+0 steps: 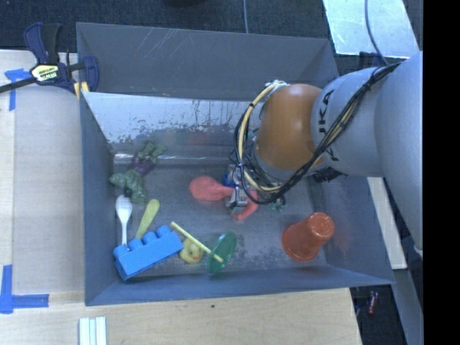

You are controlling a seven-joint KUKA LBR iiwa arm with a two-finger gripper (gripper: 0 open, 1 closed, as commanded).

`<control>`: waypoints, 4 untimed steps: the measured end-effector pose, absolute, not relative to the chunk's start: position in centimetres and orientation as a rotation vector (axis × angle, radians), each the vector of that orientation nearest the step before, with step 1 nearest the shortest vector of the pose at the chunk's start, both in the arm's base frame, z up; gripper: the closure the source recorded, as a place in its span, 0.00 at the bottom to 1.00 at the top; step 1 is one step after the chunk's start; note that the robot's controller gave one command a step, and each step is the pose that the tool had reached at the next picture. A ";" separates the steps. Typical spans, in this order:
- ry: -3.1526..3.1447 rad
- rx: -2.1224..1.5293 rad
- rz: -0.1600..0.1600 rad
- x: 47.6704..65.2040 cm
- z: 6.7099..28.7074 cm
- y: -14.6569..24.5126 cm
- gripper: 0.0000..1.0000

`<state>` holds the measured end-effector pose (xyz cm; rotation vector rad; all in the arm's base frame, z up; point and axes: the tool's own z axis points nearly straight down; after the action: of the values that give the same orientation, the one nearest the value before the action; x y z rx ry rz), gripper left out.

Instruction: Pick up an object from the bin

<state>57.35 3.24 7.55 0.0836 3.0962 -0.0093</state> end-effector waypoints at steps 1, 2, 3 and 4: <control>3.096 0.083 -0.009 57.4 7.6 3.2 1.00; 3.065 -0.397 -0.018 58.8 7.5 1.5 1.00; 3.029 -0.605 -0.028 60.4 7.5 8.2 1.00; 2.915 -1.014 -0.033 60.7 7.5 8.9 1.00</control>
Offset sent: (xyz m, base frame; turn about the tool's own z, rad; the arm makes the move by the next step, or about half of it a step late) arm 0.0200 -0.0317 -0.0055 -0.4758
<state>60.70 8.87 7.52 -1.0140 2.9149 -0.0327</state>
